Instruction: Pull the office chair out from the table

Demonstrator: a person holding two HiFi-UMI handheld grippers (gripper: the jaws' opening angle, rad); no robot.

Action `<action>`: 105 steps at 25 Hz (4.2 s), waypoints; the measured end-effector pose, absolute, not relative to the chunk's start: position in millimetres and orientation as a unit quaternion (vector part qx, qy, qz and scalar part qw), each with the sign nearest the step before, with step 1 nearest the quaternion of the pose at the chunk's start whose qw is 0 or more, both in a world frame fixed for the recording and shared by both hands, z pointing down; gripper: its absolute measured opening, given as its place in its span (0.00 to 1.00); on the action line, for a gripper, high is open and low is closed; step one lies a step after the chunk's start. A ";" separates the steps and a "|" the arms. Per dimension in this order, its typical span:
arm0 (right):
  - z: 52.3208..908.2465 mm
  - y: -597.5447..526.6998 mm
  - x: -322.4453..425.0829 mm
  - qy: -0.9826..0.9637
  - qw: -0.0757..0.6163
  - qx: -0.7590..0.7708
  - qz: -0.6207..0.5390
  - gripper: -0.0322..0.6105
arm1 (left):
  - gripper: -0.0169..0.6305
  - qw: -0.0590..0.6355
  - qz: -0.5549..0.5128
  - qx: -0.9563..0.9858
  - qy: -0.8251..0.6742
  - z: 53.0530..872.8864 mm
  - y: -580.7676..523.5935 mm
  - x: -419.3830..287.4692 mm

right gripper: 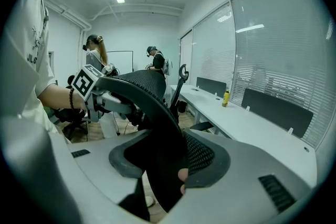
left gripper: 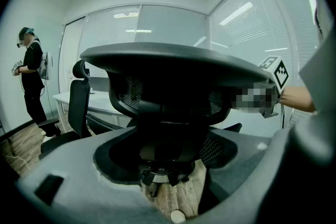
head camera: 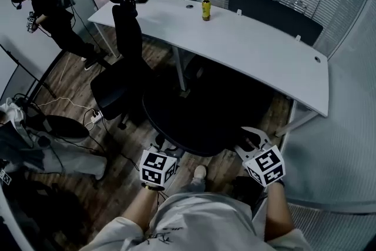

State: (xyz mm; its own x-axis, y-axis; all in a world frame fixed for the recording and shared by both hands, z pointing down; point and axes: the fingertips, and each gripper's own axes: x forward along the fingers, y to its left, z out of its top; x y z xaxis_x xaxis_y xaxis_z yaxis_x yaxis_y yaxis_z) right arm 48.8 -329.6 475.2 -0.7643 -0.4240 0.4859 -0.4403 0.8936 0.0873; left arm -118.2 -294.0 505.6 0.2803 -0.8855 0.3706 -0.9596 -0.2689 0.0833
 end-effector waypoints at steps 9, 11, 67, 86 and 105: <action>473.1 -293.2 49.9 -0.943 0.253 0.215 0.013 0.30 | 0.53 0.148 0.125 0.780 -0.595 503.7 -253.2 -116.2; 474.2 -284.4 51.3 -0.943 0.252 0.217 0.014 0.30 | 0.53 0.149 0.125 0.779 -0.596 504.6 -244.3 -114.8; 471.3 -1.3 -8.1 -0.936 0.234 0.263 0.022 0.30 | 0.53 0.148 0.120 0.787 -0.587 501.6 32.1 -176.9; 470.3 74.7 4.8 -0.937 0.223 0.268 0.033 0.31 | 0.53 0.141 0.118 0.782 -0.596 497.4 115.0 -163.2; 469.7 99.5 17.7 -0.934 0.231 0.270 0.039 0.32 | 0.53 0.140 0.116 0.773 -0.608 496.6 147.7 -148.0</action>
State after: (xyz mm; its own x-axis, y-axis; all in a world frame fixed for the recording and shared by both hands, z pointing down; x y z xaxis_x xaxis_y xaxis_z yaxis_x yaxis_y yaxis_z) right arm 17.7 99.5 469.7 -0.7478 -0.4867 0.4516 -0.5223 0.8512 0.0525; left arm -148.0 147.7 496.6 0.2334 -0.9074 0.3494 -0.9724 -0.2206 0.0765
